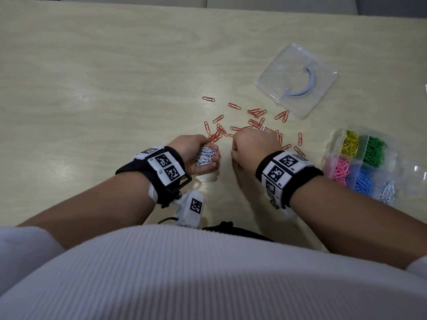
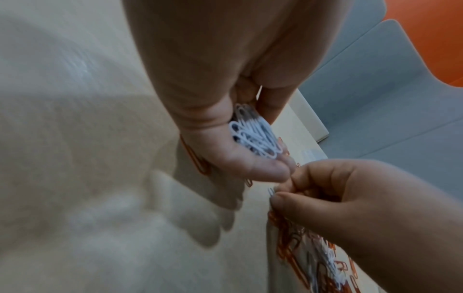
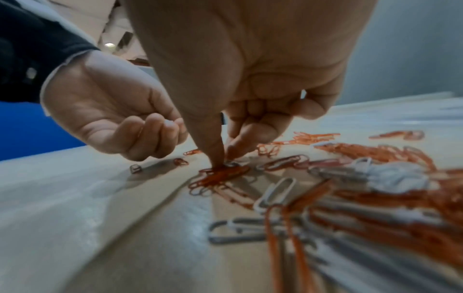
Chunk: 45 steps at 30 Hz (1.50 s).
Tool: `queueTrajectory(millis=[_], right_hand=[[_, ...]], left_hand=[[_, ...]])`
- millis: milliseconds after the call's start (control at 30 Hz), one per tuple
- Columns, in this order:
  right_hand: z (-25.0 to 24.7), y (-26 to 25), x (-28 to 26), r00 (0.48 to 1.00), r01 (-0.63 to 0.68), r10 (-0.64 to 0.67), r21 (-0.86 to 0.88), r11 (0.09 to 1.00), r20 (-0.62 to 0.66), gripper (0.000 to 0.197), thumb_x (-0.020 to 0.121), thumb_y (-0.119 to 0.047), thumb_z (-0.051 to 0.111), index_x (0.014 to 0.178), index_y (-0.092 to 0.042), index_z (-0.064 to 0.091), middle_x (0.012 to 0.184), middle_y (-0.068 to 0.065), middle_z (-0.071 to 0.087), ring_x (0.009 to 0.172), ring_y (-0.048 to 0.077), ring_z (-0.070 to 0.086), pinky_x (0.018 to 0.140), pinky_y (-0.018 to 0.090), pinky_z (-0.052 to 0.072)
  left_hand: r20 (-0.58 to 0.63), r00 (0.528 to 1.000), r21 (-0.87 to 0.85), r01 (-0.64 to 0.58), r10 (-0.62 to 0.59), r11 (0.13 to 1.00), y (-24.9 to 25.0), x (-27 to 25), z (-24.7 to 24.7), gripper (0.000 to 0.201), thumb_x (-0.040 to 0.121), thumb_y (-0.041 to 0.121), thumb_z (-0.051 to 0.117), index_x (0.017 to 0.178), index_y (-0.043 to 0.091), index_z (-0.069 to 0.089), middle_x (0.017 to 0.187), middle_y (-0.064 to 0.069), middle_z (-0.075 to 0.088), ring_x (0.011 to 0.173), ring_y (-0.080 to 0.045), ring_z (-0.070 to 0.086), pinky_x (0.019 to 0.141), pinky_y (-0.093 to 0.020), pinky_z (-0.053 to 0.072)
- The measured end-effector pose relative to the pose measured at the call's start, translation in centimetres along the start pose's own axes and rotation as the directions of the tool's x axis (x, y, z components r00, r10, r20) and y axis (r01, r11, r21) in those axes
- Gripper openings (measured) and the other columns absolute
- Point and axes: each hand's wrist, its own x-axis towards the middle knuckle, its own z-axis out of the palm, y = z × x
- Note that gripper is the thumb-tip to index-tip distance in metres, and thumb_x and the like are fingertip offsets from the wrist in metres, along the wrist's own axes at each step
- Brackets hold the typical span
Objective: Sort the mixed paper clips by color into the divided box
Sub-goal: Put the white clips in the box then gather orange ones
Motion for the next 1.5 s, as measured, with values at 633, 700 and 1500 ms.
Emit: queueTrajectory(millis=[633, 700, 1500], right_hand=[[-1.0, 5.7, -0.3, 0.946, -0.298, 0.322, 0.276, 0.914, -0.045, 0.039, 0.091, -0.046, 0.049, 0.118, -0.018, 0.056, 0.116, 0.005, 0.055, 0.101, 0.026, 0.057, 0.088, 0.04, 0.047], [-0.6, 6.8, -0.2, 0.956, -0.284, 0.292, 0.188, 0.94, -0.017, 0.05, 0.087, -0.052, 0.054, 0.123, -0.016, 0.052, 0.119, 0.006, 0.054, 0.104, 0.027, 0.056, 0.089, 0.041, 0.045], [-1.6, 4.6, -0.8, 0.975, 0.214, -0.146, 0.544, 0.811, -0.165, 0.011, 0.082, -0.034, 0.068, 0.09, -0.028, 0.071, 0.09, -0.006, 0.059, 0.085, 0.009, 0.054, 0.08, 0.028, 0.045]], left_hand=[[0.081, 0.996, 0.022, -0.029, 0.027, 0.999, -0.5, 0.1, 3.9, 0.039, 0.101, 0.025, 0.035, 0.08, 0.005, 0.061, 0.078, -0.013, 0.062, 0.059, -0.017, 0.061, 0.058, -0.027, 0.056], [0.083, 0.996, 0.027, -0.016, 0.014, 1.0, -0.6, 0.1, 3.9, 0.038, 0.101, 0.025, 0.035, 0.081, 0.005, 0.061, 0.08, -0.013, 0.062, 0.059, -0.018, 0.061, 0.06, -0.028, 0.057], [0.085, 0.995, -0.084, -0.048, 0.055, 0.995, -0.3, 1.1, 5.5, 0.018, 0.095, 0.014, 0.045, 0.097, 0.005, 0.06, 0.079, -0.01, 0.063, 0.064, -0.019, 0.063, 0.059, -0.026, 0.056]])
